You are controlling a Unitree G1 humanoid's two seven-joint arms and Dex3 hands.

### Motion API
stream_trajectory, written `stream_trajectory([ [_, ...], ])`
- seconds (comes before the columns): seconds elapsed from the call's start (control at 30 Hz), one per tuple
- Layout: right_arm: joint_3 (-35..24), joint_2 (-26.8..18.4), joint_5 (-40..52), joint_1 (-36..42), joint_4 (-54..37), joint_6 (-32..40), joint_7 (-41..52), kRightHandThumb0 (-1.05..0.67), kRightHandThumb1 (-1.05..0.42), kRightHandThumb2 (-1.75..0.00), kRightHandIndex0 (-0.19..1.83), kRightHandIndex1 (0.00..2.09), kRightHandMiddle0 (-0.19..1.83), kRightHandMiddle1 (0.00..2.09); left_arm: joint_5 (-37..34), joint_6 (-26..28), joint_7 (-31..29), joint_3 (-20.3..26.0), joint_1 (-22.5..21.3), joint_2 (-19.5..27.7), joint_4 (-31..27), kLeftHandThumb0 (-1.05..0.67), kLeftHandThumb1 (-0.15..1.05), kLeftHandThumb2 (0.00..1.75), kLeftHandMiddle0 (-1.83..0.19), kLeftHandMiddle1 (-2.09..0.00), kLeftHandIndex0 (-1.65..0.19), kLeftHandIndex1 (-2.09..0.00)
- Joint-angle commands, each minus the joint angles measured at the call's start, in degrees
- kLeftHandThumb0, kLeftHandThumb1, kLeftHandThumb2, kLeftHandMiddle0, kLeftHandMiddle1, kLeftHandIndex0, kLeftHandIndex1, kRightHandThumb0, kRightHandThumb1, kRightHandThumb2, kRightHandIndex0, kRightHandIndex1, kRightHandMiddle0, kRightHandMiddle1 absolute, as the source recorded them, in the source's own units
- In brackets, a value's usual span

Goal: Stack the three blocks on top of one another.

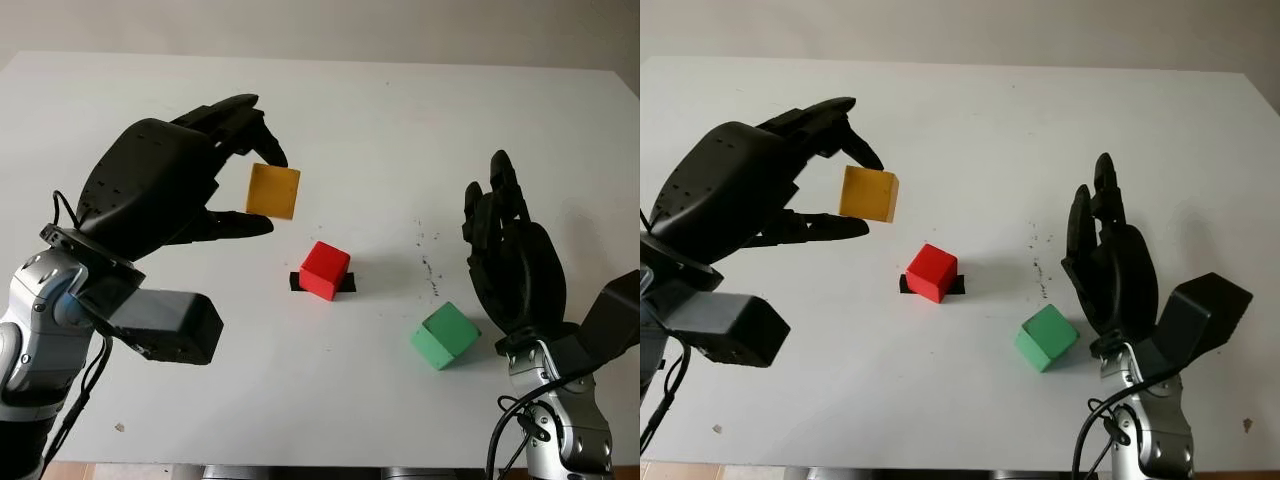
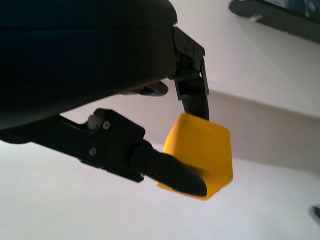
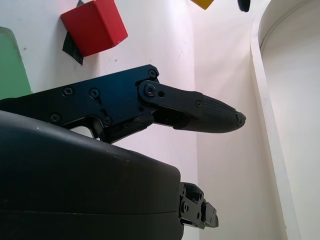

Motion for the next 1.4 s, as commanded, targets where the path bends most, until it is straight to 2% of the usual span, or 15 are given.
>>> stream_trajectory([
  [0.0,0.0,0.4,-0.2,0.6,-1.3,-0.8,-0.1,-0.63,-1.05,-0.61,-0.19,0.0,-0.19,0.0,-5.1,2.0,-2.3,1.1,-0.7,-1.6,-0.6,-0.35,1.05,0.16,-0.23,-0.03,-0.19,-1.49],
  [0.07,0.2,0.6,-0.4,0.6,-1.1,-1.1,-0.1,-0.63,-1.05,-0.61,-0.19,0.0,-0.19,0.0,-11.3,5.3,-4.9,1.4,-1.6,-3.5,1.0,-0.39,1.05,0.2,-0.22,-0.04,-0.17,-1.55],
  [0.2,0.6,0.6,-1.1,1.0,-1.3,-1.2,0.1,-0.62,-1.05,-0.62,-0.19,0.0,-0.19,0.0,-18.7,10.6,-8.9,1.1,-4.6,-5.1,6.8,-0.44,1.05,0.23,-0.22,-0.04,-0.22,-1.65],
  [0.4,0.6,0.8,-0.6,1.3,-1.8,-0.4,0.1,-0.62,-1.05,-0.61,-0.19,0.0,-0.19,0.0,-22.6,12.1,-16.1,-0.7,-8.1,-3.2,14.3,-0.52,1.05,0.26,-0.18,-0.03,-0.27,-1.69],
  [0.53,1.1,0.9,-1.1,1.2,-2.1,0.1,-0.4,-0.6,-1.05,-0.61,-0.19,0.0,-0.19,0.0,-22.1,8.9,-21.8,-3.3,-11.4,-1.7,20.5,-0.6,1.05,0.25,-0.18,-0.05,-0.34,-1.65],
  [0.77,2.2,1.2,-2.0,1.0,-2.7,0.7,-1.2,-0.62,-1.05,-0.61,-0.19,0.0,-0.19,0.0,-20.3,6.4,-24.4,-5.1,-14.0,-0.7,24.6,-0.54,1.05,0.23,-0.18,-0.05,-0.32,-1.67],
  [1.0,2.6,1.9,-1.6,1.2,-3.0,0.9,-1.5,-0.6,-1.05,-0.62,-0.19,0.0,-0.19,0.0,-20.4,4.1,-26.6,-5.8,-15.2,-0.9,26.5,-0.52,1.05,0.24,-0.15,-0.04,-0.27,-1.7],
  [1.37,2.8,1.9,-2.1,2.0,-2.7,0.2,-1.0,-0.62,-1.05,-0.62,-0.19,0.0,-0.19,0.0,-22.5,1.1,-26.0,-5.6,-15.6,-3.8,28.4,-0.47,1.05,0.21,-0.11,-0.04,-0.23,-1.68],
])
